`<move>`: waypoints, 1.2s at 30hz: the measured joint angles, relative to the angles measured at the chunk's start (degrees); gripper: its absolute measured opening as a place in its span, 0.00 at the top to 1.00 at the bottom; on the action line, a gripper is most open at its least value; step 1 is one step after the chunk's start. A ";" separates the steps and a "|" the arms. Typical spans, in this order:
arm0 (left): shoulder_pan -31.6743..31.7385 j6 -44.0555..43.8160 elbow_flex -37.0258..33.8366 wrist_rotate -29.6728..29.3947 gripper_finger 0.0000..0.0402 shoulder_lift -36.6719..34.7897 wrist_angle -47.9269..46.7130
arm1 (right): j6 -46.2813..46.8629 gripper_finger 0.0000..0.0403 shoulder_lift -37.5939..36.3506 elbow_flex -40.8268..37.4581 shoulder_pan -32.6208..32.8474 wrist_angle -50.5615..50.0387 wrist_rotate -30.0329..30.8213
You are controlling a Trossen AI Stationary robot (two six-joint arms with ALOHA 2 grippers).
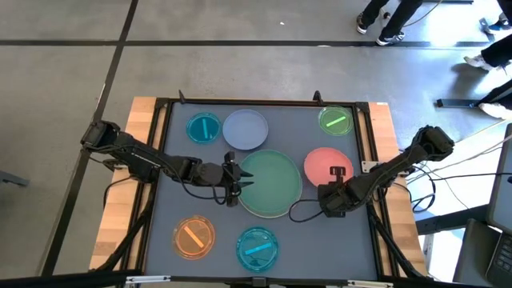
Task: Stack plastic plates
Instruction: Stack the orange plate on top of the green plate
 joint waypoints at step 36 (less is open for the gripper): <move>-0.02 0.44 0.00 -0.85 0.75 0.02 0.53 | -38.98 0.99 3.13 11.01 -5.44 27.18 -0.08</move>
